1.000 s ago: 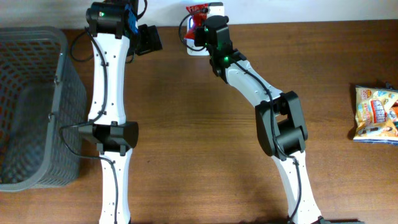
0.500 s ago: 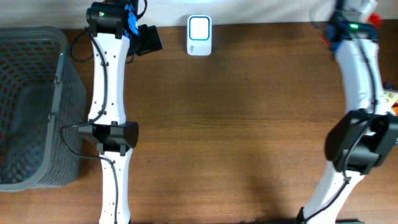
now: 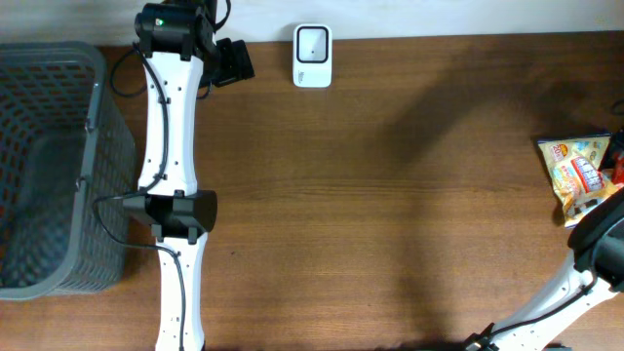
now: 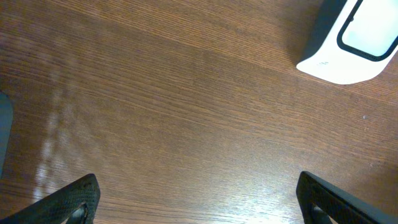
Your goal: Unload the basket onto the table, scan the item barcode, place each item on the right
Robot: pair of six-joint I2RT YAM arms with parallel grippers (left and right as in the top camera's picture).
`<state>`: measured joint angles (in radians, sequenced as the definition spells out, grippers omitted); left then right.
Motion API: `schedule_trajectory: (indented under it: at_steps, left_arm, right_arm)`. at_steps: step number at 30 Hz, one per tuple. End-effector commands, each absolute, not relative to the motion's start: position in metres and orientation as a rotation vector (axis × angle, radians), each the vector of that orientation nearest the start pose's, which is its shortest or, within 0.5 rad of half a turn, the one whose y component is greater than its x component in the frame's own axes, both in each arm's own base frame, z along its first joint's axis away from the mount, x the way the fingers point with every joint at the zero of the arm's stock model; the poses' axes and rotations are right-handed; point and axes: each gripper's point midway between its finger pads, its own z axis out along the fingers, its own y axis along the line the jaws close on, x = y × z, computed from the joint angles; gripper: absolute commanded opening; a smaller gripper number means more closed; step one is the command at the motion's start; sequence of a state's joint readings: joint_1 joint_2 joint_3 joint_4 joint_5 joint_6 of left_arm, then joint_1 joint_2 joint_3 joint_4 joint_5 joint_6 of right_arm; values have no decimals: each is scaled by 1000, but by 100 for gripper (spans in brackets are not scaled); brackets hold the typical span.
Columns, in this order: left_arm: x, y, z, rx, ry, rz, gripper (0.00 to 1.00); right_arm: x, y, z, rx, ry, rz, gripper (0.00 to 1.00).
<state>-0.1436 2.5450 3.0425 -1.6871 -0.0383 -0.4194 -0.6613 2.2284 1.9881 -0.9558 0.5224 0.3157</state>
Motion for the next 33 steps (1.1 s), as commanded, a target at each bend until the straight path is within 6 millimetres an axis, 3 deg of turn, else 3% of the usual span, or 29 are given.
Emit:
schedule_trajectory:
  at_steps: [1,4,5,7,8,9,11,14,19,22,25,29,33]
  left_arm:
    - [513,-65,200,-384,2741,-77,99]
    - [513,-65,200,-384,2742,-77,99]
    - [513,-65,200,-384,2742,-77,99]
    - [513,-65,200,-384,2742,-77,99]
    - [513,-65,200,-384,2742,-77,99]
    - [513,-65,200,-384,2742,-77,99]
    - [513,-65,200,-384,2742,-77,99]
    - [513,-65,200,-384,2742,-77,99]
    - [513,-65,200,-384,2741,-77,99]
    - [513,-65,200,-384,2742,-77,99]
    - [513,-65,200,-384,2742,-77,99]
    - [513,-65,200,-384,2742,-77,99]
    - [513,-65,200,-384,2742,-77,99]
  right_arm:
    - [351,-366,169,1551,2152,-729,98]
    - [366,-333,236,1458,2056,-515,99]
    - [368,-303,277,1376,2023,-428,99]
    - [359,-270,312,1307,2011,-391,99]
    - [352,-242,332,1250,2021,-367,99]
    - [346,-223,343,1210,2031,-355,99]
    - [334,-165,361,1064,2062,-285,99]
    - [301,-101,362,874,2062,-217,99]
    - [232,-15,333,552,2081,86,98]
    - [188,1,311,470,2134,188,98]
    - [159,-4,295,476,2202,163,98]
    - [138,-6,272,482,2322,127,98]
    - [137,-6,271,482,2330,124,98]
